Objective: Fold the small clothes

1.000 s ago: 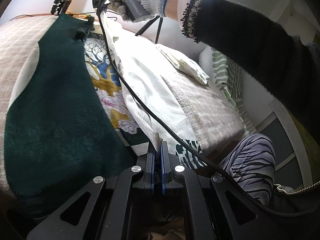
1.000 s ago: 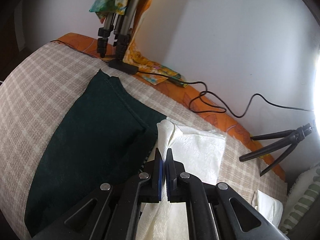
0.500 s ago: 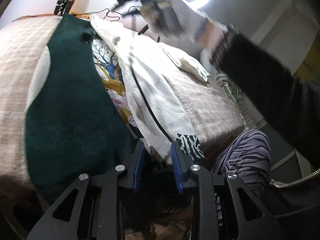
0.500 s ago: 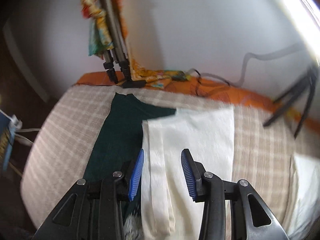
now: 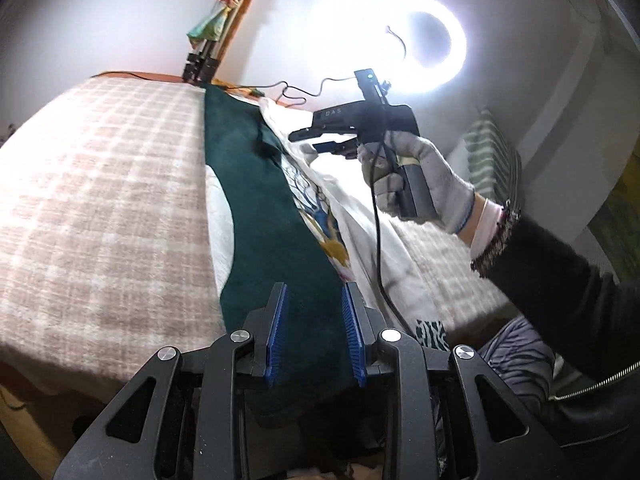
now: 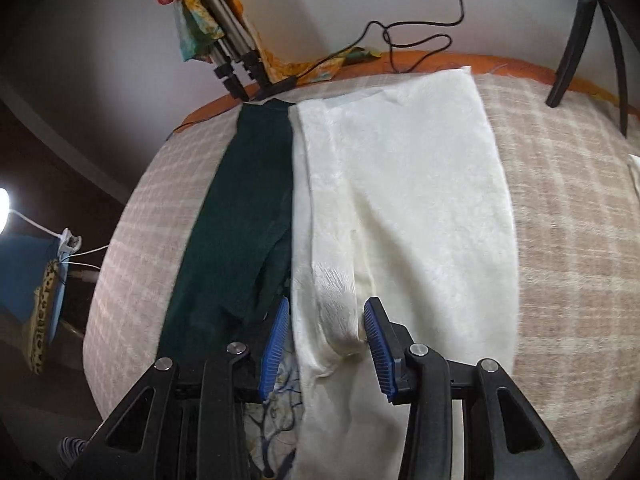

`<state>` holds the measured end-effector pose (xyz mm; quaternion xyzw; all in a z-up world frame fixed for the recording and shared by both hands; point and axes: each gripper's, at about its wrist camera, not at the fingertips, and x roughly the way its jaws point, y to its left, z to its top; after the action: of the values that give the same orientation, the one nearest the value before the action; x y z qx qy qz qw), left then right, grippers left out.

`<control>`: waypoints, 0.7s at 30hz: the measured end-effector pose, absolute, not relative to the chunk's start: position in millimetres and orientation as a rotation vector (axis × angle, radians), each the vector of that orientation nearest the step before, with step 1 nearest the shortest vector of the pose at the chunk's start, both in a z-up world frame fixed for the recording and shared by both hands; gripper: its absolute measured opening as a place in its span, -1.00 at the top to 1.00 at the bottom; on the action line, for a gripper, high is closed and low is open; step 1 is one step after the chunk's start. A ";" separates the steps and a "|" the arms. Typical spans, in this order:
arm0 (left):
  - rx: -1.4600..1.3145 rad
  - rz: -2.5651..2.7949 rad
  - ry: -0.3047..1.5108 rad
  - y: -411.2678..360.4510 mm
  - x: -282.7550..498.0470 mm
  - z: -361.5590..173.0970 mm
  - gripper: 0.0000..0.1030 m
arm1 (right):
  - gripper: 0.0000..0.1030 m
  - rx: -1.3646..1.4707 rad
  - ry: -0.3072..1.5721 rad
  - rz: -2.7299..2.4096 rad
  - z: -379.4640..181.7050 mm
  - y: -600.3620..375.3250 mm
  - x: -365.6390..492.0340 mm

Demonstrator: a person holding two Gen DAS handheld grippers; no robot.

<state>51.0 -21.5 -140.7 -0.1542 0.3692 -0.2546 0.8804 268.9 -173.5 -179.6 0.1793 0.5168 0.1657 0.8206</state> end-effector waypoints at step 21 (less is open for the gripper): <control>-0.247 -0.723 0.921 -105.4 63.1 -175.3 0.22 | 0.19 0.194 1.094 0.270 -146.2 -211.5 81.9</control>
<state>63.1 -105.4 -175.3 -0.1161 0.4333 -0.3404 0.8264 81.9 -211.5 -146.2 0.0918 0.5177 0.1280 0.8410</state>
